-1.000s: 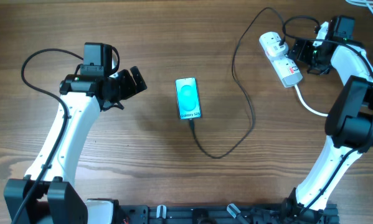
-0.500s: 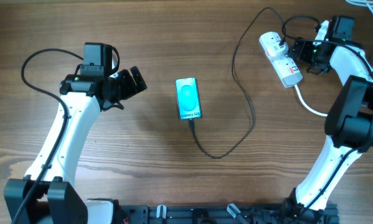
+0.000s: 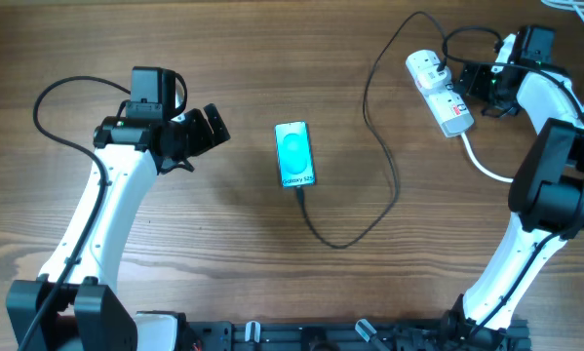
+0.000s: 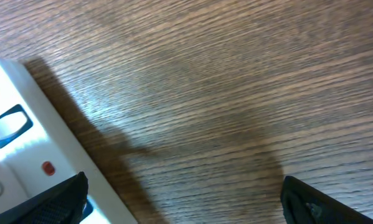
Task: Plug charger to phone and switch on socket
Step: 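Press down the power strip's rocker switch with the right gripper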
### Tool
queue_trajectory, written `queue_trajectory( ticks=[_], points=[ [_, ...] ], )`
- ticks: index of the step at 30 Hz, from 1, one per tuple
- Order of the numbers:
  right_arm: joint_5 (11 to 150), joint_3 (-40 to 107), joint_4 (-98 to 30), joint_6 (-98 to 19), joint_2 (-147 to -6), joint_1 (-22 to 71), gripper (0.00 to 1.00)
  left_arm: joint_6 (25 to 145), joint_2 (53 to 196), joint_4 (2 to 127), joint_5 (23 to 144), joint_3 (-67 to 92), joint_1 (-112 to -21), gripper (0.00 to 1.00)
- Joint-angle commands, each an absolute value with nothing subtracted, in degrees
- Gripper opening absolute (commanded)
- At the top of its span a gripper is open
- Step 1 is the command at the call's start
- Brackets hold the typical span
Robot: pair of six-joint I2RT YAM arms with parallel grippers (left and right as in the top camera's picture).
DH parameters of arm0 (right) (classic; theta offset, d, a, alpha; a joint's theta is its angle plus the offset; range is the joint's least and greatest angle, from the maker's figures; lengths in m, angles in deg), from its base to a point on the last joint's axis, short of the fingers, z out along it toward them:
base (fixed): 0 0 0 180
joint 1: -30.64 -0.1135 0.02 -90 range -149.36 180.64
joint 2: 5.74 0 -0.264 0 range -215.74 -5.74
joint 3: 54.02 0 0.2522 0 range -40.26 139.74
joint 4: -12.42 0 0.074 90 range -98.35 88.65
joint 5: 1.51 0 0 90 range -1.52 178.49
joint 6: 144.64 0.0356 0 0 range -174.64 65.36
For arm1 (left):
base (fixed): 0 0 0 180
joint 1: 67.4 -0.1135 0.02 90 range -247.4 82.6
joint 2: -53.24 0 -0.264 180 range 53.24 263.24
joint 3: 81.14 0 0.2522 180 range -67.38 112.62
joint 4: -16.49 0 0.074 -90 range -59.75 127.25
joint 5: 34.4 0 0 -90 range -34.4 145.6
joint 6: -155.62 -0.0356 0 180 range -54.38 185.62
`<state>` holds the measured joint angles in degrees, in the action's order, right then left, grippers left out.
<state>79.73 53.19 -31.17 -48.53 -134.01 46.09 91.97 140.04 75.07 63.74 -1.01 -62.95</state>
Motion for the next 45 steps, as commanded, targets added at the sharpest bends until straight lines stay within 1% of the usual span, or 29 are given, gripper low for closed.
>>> queue_trajectory(
  ticks=[1,45],
  points=[
    [75.93,52.56,-32.59,-48.66,-134.97,45.82,1.00,91.53,140.46,75.07,63.22,-1.05,-62.64,1.00],
    [74.53,51.86,-36.98,-48.64,-135.10,43.38,0.99,91.53,140.46,75.07,63.22,-1.05,-62.64,1.00]
  ],
)
